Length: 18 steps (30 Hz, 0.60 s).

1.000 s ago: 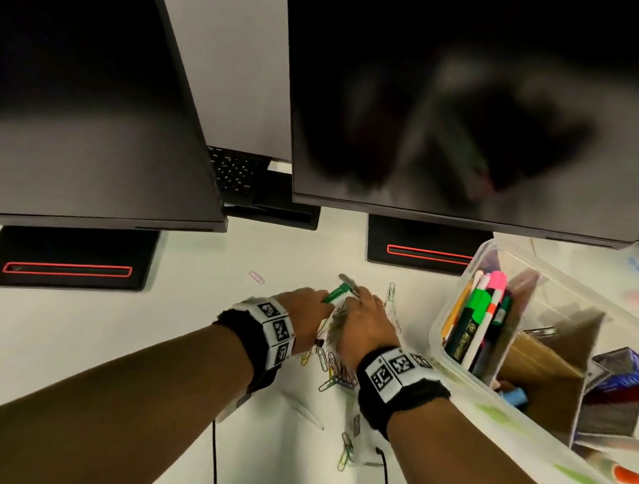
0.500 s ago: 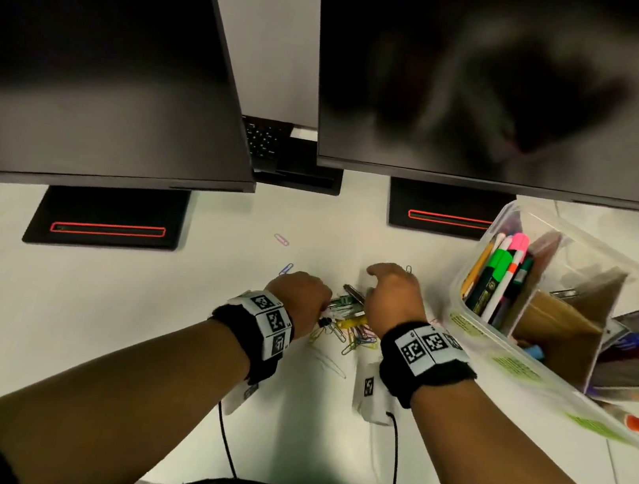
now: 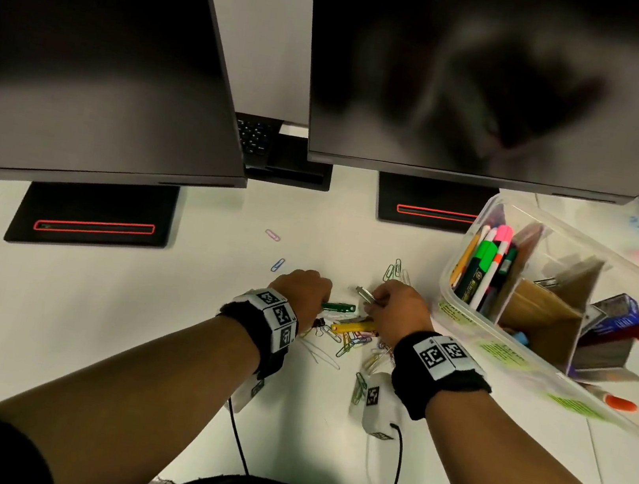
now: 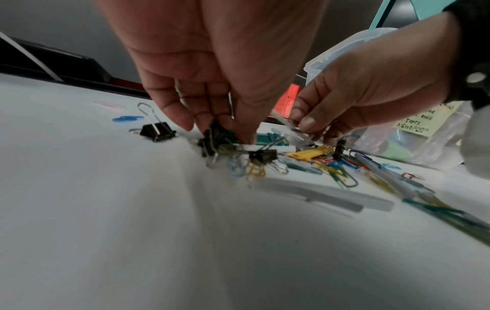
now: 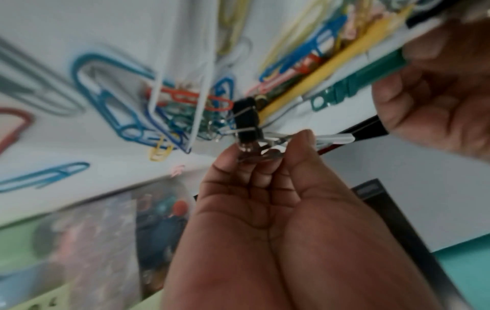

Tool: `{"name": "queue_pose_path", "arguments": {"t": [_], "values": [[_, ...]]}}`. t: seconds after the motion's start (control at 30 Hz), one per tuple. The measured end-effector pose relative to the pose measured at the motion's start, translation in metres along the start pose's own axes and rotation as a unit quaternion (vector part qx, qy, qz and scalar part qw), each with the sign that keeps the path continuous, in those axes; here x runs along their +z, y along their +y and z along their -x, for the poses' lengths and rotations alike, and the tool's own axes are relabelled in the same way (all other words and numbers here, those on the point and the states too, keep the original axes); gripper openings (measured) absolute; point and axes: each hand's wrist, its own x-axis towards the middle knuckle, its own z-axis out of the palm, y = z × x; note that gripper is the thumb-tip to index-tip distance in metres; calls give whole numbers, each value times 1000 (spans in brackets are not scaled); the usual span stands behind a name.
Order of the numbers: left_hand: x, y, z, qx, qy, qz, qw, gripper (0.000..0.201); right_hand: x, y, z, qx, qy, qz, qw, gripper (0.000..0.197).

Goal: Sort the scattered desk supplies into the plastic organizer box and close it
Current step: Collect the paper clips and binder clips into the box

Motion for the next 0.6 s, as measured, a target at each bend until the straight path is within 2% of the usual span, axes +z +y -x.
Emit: {"name": "queue_pose_path", "arguments": {"t": [0.1, 0.23, 0.33, 0.4, 0.47, 0.6], "values": [[-1, -2, 1, -4, 1, 18, 1000, 15, -3, 3, 6, 11, 33, -57, 998, 12], [-5, -3, 6, -11, 11, 54, 998, 15, -4, 5, 13, 15, 33, -102, 994, 9], [-8, -3, 7, -36, 33, 115, 992, 31, -5, 9, 17, 19, 50, -156, 986, 20], [-8, -3, 6, -39, 30, 120, 992, 45, -6, 9, 18, 15, 57, -198, 978, 21], [-10, -2, 7, -34, 11, 99, 994, 47, -7, 9, 19, 8, 44, -221, 974, 25], [-10, 1, 9, -46, -4, 112, 993, 40, -9, 5, 20, -4, -19, -174, 985, 29]]}}
